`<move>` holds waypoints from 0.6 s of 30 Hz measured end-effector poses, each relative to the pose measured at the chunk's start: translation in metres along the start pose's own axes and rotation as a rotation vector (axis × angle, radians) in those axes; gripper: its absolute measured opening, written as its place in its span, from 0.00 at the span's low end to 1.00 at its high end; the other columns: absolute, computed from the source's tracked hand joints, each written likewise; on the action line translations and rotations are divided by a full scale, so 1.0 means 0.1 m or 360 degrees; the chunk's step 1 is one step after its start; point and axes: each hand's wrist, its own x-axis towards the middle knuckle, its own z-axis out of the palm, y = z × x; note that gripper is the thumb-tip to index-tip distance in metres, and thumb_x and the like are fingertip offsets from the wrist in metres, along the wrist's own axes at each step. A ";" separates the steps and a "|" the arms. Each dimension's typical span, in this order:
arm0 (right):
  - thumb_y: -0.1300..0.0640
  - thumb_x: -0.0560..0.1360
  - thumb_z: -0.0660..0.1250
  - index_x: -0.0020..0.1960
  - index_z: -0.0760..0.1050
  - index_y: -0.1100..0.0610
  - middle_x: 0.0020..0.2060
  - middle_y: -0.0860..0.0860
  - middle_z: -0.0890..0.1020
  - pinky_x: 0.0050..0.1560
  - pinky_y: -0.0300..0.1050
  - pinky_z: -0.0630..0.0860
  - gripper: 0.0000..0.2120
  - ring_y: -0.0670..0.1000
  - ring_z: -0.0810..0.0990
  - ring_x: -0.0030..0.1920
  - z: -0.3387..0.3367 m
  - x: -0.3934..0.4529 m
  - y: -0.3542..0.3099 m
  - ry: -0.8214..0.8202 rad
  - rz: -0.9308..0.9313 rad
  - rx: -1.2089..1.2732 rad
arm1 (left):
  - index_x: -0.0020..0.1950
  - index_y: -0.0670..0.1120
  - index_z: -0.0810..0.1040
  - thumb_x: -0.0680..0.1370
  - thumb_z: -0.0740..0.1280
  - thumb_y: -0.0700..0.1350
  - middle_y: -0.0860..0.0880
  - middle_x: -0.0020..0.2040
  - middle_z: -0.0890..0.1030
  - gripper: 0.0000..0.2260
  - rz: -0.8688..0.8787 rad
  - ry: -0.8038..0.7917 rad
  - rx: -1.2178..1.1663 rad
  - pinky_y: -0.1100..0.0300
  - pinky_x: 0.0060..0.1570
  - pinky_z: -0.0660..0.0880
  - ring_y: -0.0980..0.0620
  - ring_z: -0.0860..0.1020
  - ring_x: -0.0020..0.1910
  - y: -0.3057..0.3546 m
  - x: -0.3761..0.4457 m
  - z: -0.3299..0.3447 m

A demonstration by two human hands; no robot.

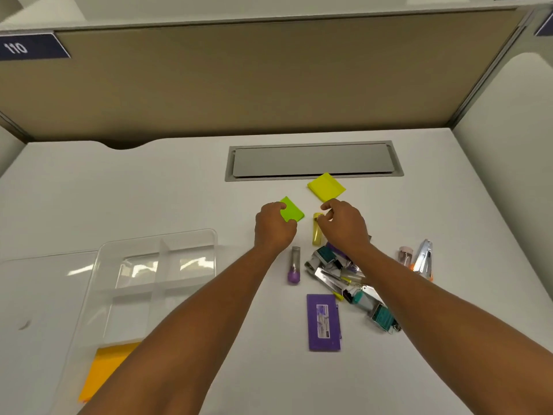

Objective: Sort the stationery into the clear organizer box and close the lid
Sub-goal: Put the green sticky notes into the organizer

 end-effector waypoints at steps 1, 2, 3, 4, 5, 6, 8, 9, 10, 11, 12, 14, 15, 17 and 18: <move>0.53 0.76 0.65 0.61 0.76 0.56 0.53 0.56 0.80 0.50 0.49 0.73 0.14 0.56 0.78 0.52 0.08 0.43 0.20 -0.0020 0.0050 0.0002 | 0.69 0.44 0.71 0.75 0.68 0.45 0.43 0.70 0.71 0.23 -0.0057 -0.0045 0.0105 0.50 0.64 0.69 0.42 0.69 0.68 0.06 0.34 0.22; 0.53 0.76 0.65 0.61 0.76 0.57 0.54 0.57 0.79 0.50 0.49 0.73 0.15 0.57 0.78 0.53 0.15 0.82 0.39 -0.0024 0.0126 0.0003 | 0.71 0.44 0.70 0.76 0.68 0.47 0.42 0.73 0.68 0.24 -0.0141 -0.0087 0.0215 0.48 0.67 0.67 0.42 0.66 0.71 0.12 0.64 0.42; 0.52 0.76 0.65 0.62 0.75 0.57 0.55 0.58 0.78 0.51 0.50 0.74 0.16 0.59 0.78 0.53 0.14 0.81 0.38 -0.0023 0.0133 -0.0028 | 0.72 0.45 0.68 0.76 0.67 0.48 0.43 0.75 0.65 0.25 -0.0165 -0.0113 0.0313 0.47 0.68 0.66 0.42 0.63 0.73 0.11 0.59 0.40; 0.51 0.76 0.66 0.63 0.74 0.57 0.55 0.59 0.77 0.51 0.51 0.74 0.17 0.60 0.78 0.54 0.14 0.84 0.39 -0.0002 0.0146 -0.0055 | 0.73 0.45 0.68 0.76 0.66 0.50 0.43 0.76 0.62 0.26 -0.0158 -0.0119 0.0384 0.46 0.69 0.64 0.42 0.60 0.75 0.06 0.58 0.39; 0.50 0.76 0.66 0.64 0.74 0.57 0.56 0.59 0.76 0.53 0.53 0.75 0.19 0.61 0.77 0.55 0.13 0.90 0.39 0.0024 0.0169 -0.0094 | 0.73 0.46 0.67 0.77 0.65 0.50 0.44 0.77 0.60 0.26 -0.0140 -0.0107 0.0439 0.45 0.69 0.63 0.43 0.58 0.75 0.03 0.59 0.41; 0.48 0.76 0.65 0.65 0.73 0.58 0.56 0.60 0.76 0.54 0.54 0.75 0.21 0.62 0.77 0.56 0.09 0.95 0.38 0.0047 0.0186 -0.0157 | 0.74 0.46 0.66 0.76 0.65 0.51 0.44 0.77 0.60 0.27 -0.0129 -0.0101 0.0484 0.45 0.68 0.62 0.42 0.57 0.75 0.02 0.58 0.44; 0.45 0.76 0.65 0.65 0.71 0.59 0.57 0.60 0.75 0.55 0.56 0.73 0.24 0.62 0.75 0.58 0.05 1.03 0.40 0.0050 0.0229 -0.0267 | 0.73 0.46 0.65 0.76 0.66 0.53 0.44 0.77 0.60 0.28 -0.0114 -0.0092 0.0550 0.45 0.68 0.62 0.41 0.58 0.74 -0.02 0.55 0.47; 0.43 0.75 0.65 0.65 0.70 0.59 0.58 0.60 0.74 0.55 0.57 0.73 0.25 0.62 0.74 0.58 0.05 1.07 0.40 0.0016 0.0265 -0.0310 | 0.73 0.46 0.65 0.76 0.66 0.54 0.44 0.76 0.61 0.28 -0.0099 -0.0082 0.0593 0.45 0.67 0.62 0.41 0.58 0.73 -0.04 0.55 0.47; 0.42 0.75 0.65 0.65 0.69 0.59 0.59 0.60 0.73 0.55 0.57 0.73 0.26 0.62 0.73 0.59 0.03 1.11 0.41 -0.0008 0.0292 -0.0352 | 0.73 0.46 0.66 0.75 0.67 0.54 0.44 0.75 0.62 0.28 -0.0074 -0.0064 0.0619 0.46 0.67 0.63 0.41 0.59 0.72 -0.05 0.55 0.46; 0.41 0.75 0.65 0.65 0.68 0.60 0.60 0.60 0.72 0.55 0.57 0.73 0.27 0.62 0.73 0.60 0.02 1.14 0.42 -0.0025 0.0303 -0.0389 | 0.72 0.46 0.66 0.75 0.67 0.54 0.43 0.74 0.63 0.28 -0.0044 -0.0040 0.0633 0.47 0.65 0.64 0.41 0.61 0.71 -0.05 0.54 0.45; 0.41 0.75 0.66 0.65 0.68 0.60 0.61 0.60 0.72 0.55 0.57 0.73 0.28 0.61 0.72 0.61 0.03 1.17 0.43 -0.0045 0.0306 -0.0432 | 0.71 0.46 0.67 0.75 0.68 0.53 0.43 0.72 0.65 0.27 -0.0012 -0.0029 0.0648 0.47 0.63 0.65 0.41 0.62 0.69 -0.04 0.55 0.45; 0.40 0.75 0.66 0.65 0.68 0.60 0.62 0.60 0.70 0.55 0.56 0.73 0.29 0.61 0.71 0.62 0.06 1.22 0.45 -0.0091 0.0313 -0.0520 | 0.70 0.46 0.68 0.74 0.69 0.52 0.43 0.68 0.68 0.27 0.0009 -0.0005 0.0668 0.49 0.59 0.68 0.41 0.65 0.66 -0.05 0.57 0.45; 0.39 0.74 0.66 0.65 0.68 0.60 0.62 0.60 0.70 0.55 0.55 0.73 0.29 0.61 0.71 0.62 0.08 1.23 0.46 -0.0108 0.0311 -0.0550 | 0.69 0.46 0.68 0.73 0.70 0.52 0.43 0.66 0.69 0.27 0.0009 0.0009 0.0665 0.49 0.58 0.68 0.41 0.66 0.64 -0.06 0.58 0.44; 0.39 0.73 0.68 0.65 0.67 0.60 0.62 0.60 0.69 0.55 0.56 0.73 0.31 0.61 0.70 0.62 0.08 1.24 0.46 -0.0131 0.0350 -0.0515 | 0.69 0.46 0.67 0.72 0.72 0.54 0.42 0.64 0.69 0.29 -0.0013 0.0021 0.0647 0.49 0.57 0.68 0.40 0.66 0.63 -0.06 0.59 0.42; 0.40 0.72 0.70 0.66 0.67 0.60 0.62 0.60 0.70 0.56 0.56 0.73 0.32 0.61 0.70 0.63 0.07 1.23 0.45 -0.0138 0.0377 -0.0454 | 0.70 0.46 0.67 0.72 0.73 0.54 0.42 0.64 0.68 0.30 -0.0028 0.0027 0.0625 0.50 0.57 0.68 0.40 0.66 0.63 -0.06 0.59 0.41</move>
